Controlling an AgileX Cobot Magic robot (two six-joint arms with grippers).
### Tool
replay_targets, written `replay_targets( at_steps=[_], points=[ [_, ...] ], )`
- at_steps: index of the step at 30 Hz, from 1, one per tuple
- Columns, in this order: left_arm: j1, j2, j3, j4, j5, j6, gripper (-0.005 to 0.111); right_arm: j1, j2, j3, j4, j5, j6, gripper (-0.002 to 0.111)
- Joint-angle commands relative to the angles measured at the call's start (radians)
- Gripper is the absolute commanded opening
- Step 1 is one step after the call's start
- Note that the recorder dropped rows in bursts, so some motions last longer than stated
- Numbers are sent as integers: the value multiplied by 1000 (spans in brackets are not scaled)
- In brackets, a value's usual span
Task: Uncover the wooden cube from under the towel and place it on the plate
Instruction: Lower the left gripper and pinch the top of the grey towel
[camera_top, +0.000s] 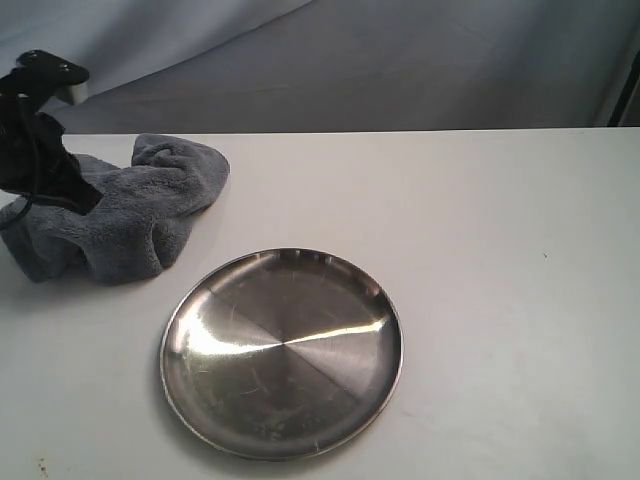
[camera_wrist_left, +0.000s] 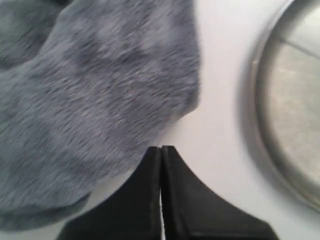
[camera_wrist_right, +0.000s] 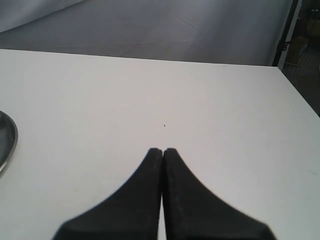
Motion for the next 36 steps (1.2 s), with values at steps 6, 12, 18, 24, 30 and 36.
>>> replay_targets(
  at_steps=[6, 12, 18, 24, 30, 36],
  points=[
    [0, -16, -2, -487, -220, 250, 0, 1, -6, 3, 4, 0, 3, 0],
    [0, -65, -2, -372, -391, 241, 0, 1, -6, 3, 4, 0, 3, 0],
    [0, -92, -2, 5, -420, 6, 0, 1, -6, 3, 4, 0, 3, 0],
    [0, -98, -2, 395, -318, -256, 0, 1, -6, 3, 4, 0, 3, 0],
    [0, -98, -2, 423, -158, -307, 0, 1, -6, 3, 4, 0, 3, 0],
    [0, -98, -2, 329, -150, -305, 0, 1, -6, 3, 4, 0, 3, 0]
  ],
)
